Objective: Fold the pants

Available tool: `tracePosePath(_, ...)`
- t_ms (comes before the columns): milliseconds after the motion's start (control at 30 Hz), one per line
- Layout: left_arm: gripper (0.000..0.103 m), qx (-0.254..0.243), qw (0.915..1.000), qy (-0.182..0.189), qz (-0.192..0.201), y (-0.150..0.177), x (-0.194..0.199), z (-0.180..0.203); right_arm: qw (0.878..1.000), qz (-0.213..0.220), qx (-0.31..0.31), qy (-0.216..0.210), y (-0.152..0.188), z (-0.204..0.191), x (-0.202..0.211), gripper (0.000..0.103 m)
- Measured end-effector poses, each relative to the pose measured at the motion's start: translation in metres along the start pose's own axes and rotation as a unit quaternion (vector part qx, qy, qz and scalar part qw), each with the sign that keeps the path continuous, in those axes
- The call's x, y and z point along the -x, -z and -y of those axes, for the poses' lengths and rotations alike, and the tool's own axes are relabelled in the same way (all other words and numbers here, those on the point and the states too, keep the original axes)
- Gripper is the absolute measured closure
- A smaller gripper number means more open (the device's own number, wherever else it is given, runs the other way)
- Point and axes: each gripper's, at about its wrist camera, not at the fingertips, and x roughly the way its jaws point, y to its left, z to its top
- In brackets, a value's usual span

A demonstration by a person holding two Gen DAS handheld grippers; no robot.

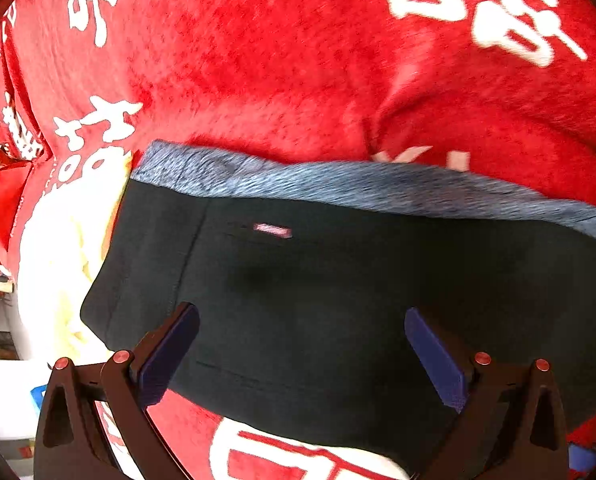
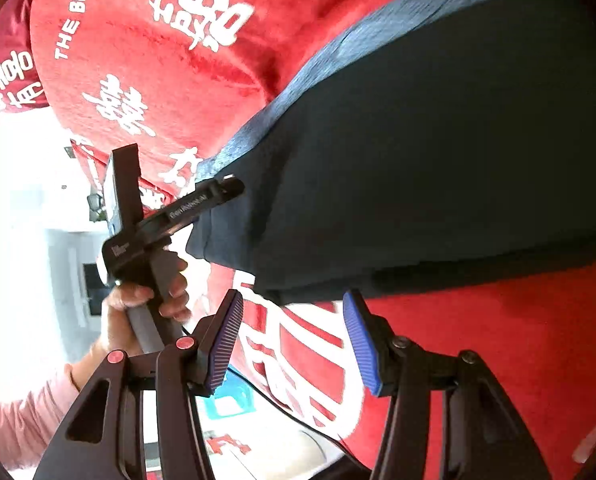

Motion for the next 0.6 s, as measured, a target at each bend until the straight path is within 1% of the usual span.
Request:
tracePosePath(67, 0.0, 0.0, 0.9999, 0.01, -0.012, 0.004, -0.015, -0.01, 1.0, 0.001, -0.012, 0.004, 0.001, -0.001, -0.015, 0.047)
tracePosePath(133, 0.0, 0.0, 0.9997, 0.02, -0.015, 0.009, -0.02, -0.013, 1.0, 0.006, -0.025, 0.011, 0.005, 0.001, -0.027, 0.047)
tracePosePath(200, 0.0, -0.001, 0.9994, 0.032, -0.015, 0.013, -0.028, -0.019, 0.999, 0.018, -0.037, 0.011, 0.009, 0.004, -0.023, 0.047)
tracePosePath(267, 0.0, -0.001, 0.999, 0.042, -0.016, 0.015, -0.033, -0.023, 0.998, 0.032, -0.049, 0.008, 0.007, 0.004, -0.028, 0.047)
tracePosePath(433, 0.0, -0.011, 0.9987, 0.048, -0.015, 0.012, -0.042, -0.025, 0.993, 0.069, -0.097, -0.008, -0.005, 0.013, -0.028, 0.047)
tracePosePath(533, 0.0, -0.017, 0.9986, 0.049, -0.012, 0.012, -0.043, -0.025, 0.989, 0.079, -0.126, -0.022, 0.003, 0.015, -0.026, 0.047)
tracePosePath(600, 0.0, -0.019, 0.9985, 0.05, -0.01, 0.013, -0.043, -0.025, 0.988, 0.081, -0.132, -0.026, 0.011, 0.017, -0.024, 0.047)
